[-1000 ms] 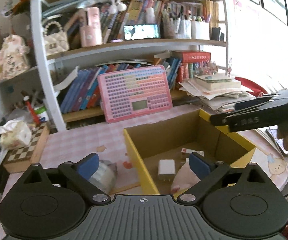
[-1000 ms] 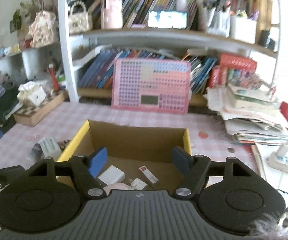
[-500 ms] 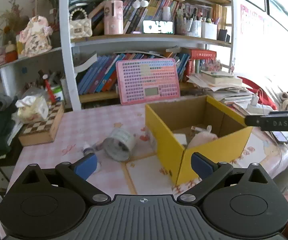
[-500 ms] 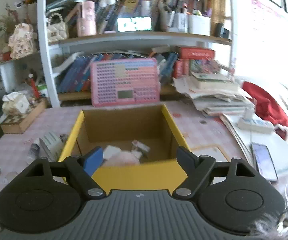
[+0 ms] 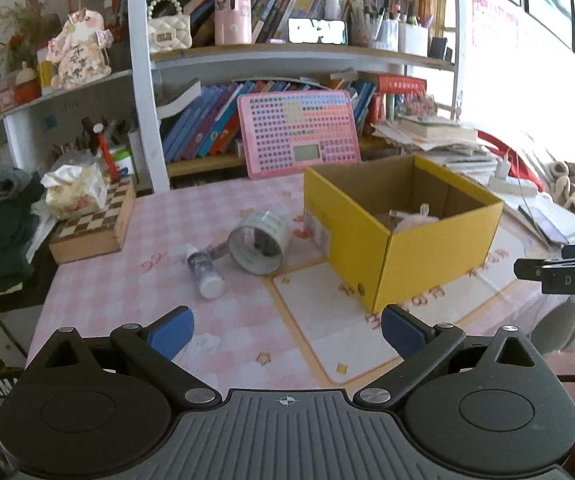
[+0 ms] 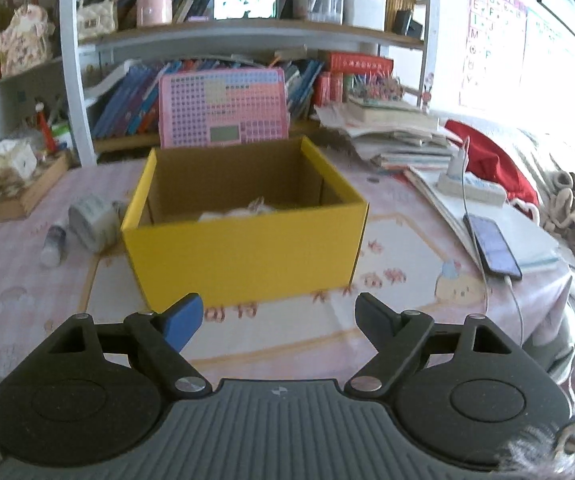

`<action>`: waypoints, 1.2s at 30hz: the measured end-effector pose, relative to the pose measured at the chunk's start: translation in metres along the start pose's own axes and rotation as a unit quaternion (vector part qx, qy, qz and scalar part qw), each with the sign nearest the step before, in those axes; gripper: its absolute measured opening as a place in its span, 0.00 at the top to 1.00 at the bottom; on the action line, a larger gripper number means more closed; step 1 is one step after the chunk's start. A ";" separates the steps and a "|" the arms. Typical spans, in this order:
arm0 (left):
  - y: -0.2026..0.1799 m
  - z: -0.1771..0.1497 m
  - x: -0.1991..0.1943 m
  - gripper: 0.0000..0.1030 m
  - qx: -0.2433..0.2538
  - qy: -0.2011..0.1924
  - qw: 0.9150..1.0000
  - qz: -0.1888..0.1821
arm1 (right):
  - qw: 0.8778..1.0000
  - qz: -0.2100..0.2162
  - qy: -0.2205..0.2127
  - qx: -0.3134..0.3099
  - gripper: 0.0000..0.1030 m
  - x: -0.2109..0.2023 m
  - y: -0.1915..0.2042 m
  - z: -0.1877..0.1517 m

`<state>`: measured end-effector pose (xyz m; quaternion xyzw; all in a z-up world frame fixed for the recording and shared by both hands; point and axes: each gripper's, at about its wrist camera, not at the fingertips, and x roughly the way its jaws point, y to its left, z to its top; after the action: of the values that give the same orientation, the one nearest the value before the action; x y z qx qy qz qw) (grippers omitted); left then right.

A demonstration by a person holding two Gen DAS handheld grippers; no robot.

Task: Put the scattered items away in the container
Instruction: 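Withdraw both open tools from the box back over the table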

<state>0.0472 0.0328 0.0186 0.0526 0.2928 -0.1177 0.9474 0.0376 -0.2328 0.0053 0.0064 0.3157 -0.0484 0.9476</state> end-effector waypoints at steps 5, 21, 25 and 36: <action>0.012 -0.012 0.001 0.02 0.006 0.018 1.000 -0.001 | 0.999 -0.001 0.033 0.012 0.19 0.000 0.014 -0.015; 0.047 -0.032 -0.001 0.02 -0.006 0.048 0.999 -0.004 | 0.994 0.064 0.055 -0.063 0.22 -0.002 0.083 -0.024; 0.055 -0.032 -0.003 0.02 -0.009 0.045 0.999 0.002 | 0.991 0.085 0.048 -0.087 0.24 -0.003 0.099 -0.022; 0.067 -0.033 0.000 0.02 -0.013 0.043 0.999 0.004 | 0.985 0.109 0.056 -0.121 0.26 0.007 0.127 -0.019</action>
<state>0.0466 0.1032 -0.0060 0.0463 0.3345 -0.1080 0.9350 0.0439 -0.1057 -0.0161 -0.0710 0.3692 0.0942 0.9218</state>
